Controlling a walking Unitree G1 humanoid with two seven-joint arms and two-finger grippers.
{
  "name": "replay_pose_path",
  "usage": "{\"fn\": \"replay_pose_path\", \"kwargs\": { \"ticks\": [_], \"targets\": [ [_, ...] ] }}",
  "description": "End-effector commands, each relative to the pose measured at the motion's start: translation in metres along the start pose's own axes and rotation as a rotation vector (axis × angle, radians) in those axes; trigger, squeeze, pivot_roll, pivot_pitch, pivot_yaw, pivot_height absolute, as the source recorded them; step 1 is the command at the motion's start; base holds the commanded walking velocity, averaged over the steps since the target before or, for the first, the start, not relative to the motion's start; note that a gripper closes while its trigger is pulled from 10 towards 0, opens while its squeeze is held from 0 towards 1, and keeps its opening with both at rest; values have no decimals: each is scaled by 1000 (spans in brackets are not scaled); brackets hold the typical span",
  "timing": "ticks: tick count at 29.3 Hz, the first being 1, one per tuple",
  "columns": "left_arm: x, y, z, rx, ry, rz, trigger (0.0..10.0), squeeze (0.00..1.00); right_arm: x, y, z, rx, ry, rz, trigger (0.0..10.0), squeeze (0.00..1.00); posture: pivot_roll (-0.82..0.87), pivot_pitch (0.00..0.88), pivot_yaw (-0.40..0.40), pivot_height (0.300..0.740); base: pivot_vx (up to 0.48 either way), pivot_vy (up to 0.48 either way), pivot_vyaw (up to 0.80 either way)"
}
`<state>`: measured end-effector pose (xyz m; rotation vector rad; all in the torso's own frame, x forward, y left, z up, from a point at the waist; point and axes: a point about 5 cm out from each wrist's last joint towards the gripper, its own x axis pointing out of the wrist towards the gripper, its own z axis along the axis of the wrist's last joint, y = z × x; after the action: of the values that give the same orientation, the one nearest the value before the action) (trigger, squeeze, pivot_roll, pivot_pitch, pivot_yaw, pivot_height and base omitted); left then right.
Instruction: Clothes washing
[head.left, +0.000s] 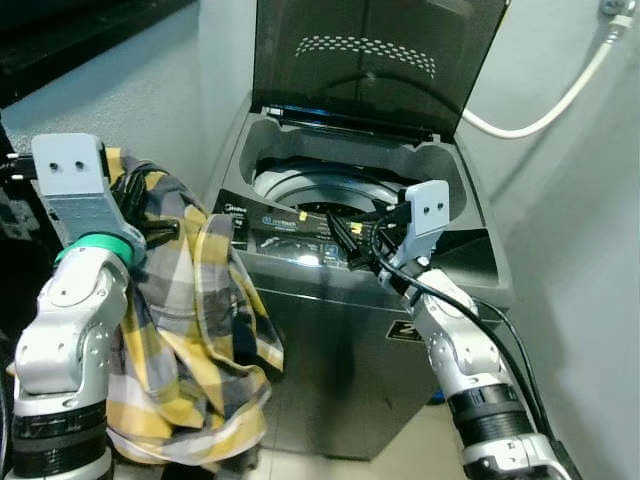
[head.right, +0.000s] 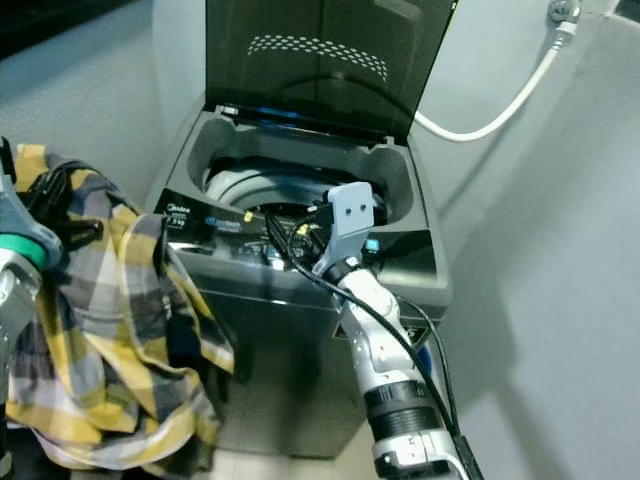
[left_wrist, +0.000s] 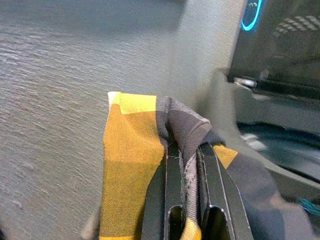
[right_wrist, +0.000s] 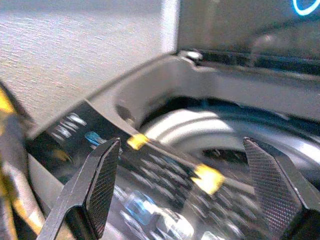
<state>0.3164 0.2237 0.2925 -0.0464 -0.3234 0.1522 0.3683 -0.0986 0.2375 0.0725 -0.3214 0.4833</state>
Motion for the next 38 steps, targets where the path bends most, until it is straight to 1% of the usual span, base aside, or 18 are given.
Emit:
{"fn": "replay_pose_path", "kwargs": {
  "ticks": [1,11,13,14,15,16,17,19,20,21,22,23,24,25,27,30,33,38],
  "targets": [
    [0,-3,10,0,-47,-15,10000,0,-2,-3,0,-7,2,-9,10000,0,31,69,-18,740,0,0,0],
    [0,-3,9,2,-38,-15,10000,0,-1,-3,1,-5,-1,-9,10000,0,31,68,-21,740,0,0,0],
    [2,-2,18,53,-91,-7,10000,0,1,-5,8,12,-35,-28,10000,0,34,67,-22,740,0,0,0],
    [2,-2,18,53,-91,-7,10000,0,1,-5,8,12,-35,-28,10000,0,34,67,-22,740,0,0,0],
    [4,-3,24,76,-122,-12,10000,0,4,-7,20,42,-90,-57,10000,0,36,66,-23,740,0,0,0],
    [4,-3,24,76,-122,-12,10000,0,4,-7,20,42,-90,-57,10000,0,36,66,-23,740,0,0,0],
    [5,-4,29,92,-145,-18,10000,0,7,-11,31,54,-140,-85,10000,0,35,65,-22,740,0,0,0],
    [5,-4,29,92,-145,-18,10000,0,7,-11,31,54,-140,-85,10000,0,35,65,-22,740,0,0,0],
    [6,-9,34,98,-161,-48,10000,0,9,-16,46,55,-196,-123,10000,0,34,65,-21,740,0,0,0],
    [6,-19,37,92,-173,-120,10000,0,11,-22,62,49,-254,-168,10000,0,34,65,-20,740,0,0,0],
    [4,-30,39,108,-184,-187,10000,0,13,-27,75,40,-299,-203,10000,0,31,65,-19,740,247,0,0],
    [4,-30,39,108,-184,-187,10000,0,13,-27,75,40,-299,-203,10000,0,31,65,-19,740,247,0,0],
    [3,-38,39,114,-186,-239,10000,0,13,-30,85,36,-330,-219,10000,0,30,65,-17,740,251,0,0],
    [3,-38,39,114,-186,-239,10000,0,13,-30,85,36,-330,-219,10000,0,30,65,-17,740,251,0,0],
    [2,-44,39,113,-192,-261,10000,0,14,-29,95,32,-357,-210,10000,0,24,63,-14,740,330,0,0],
    [4,-43,40,111,-196,-249,10000,0,15,-27,97,31,-358,-192,10000,0,24,64,-14,740,378,0,0],
    [7,-40,44,111,-207,-226,10000,0,16,-21,94,31,-340,-149,10000,0,28,63,-15,740,409,0,0],
    [9,-33,47,123,-201,-177,10000,0,18,-12,75,23,-243,-91,10000,0,32,63,-18,740,443,0,0]
  ]
}}
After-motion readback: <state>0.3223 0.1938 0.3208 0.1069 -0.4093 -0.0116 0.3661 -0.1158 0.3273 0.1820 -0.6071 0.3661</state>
